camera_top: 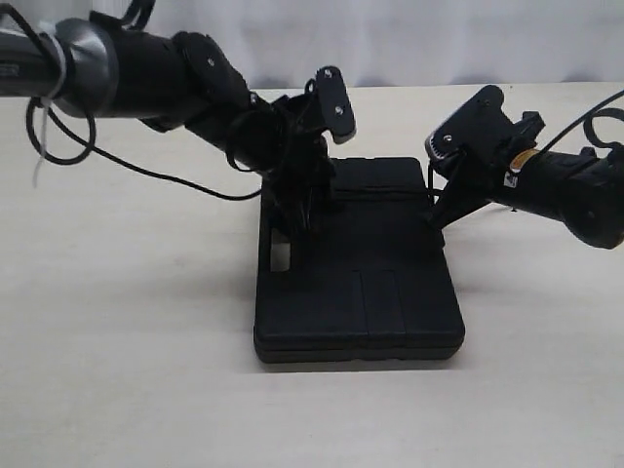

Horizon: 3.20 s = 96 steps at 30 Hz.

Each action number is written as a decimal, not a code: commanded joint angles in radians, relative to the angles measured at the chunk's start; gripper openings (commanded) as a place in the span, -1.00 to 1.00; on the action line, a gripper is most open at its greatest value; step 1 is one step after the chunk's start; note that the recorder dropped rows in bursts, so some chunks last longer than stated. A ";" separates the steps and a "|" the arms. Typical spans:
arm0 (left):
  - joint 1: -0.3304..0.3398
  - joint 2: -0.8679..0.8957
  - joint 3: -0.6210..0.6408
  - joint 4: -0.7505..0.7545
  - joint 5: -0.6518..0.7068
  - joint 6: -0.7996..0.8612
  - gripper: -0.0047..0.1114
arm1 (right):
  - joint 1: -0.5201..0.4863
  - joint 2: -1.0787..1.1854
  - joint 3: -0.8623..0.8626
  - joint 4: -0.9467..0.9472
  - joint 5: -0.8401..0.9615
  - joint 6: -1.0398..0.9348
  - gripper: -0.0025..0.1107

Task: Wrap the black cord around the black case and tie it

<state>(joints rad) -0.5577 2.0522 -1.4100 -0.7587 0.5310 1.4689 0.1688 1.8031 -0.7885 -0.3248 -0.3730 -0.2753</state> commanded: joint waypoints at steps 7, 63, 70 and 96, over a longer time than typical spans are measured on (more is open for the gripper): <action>-0.001 0.085 0.001 0.018 0.020 0.118 -0.92 | -0.009 -0.017 0.000 0.080 -0.036 -0.006 -0.89; -0.001 0.081 0.001 0.379 0.042 -0.143 -0.13 | -0.073 0.017 -0.002 0.765 0.191 -0.596 0.12; -0.001 0.044 0.001 0.379 0.152 -0.143 -0.13 | -0.073 -0.091 -0.002 0.765 0.305 -0.592 0.11; 0.002 -0.206 0.001 0.095 0.150 -0.255 -0.92 | -0.073 -0.152 0.000 0.870 0.726 -0.492 -0.88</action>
<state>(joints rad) -0.5582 1.8471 -1.4100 -0.6633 0.6931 1.2396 0.0985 1.6027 -0.7925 0.5312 0.3297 -0.7864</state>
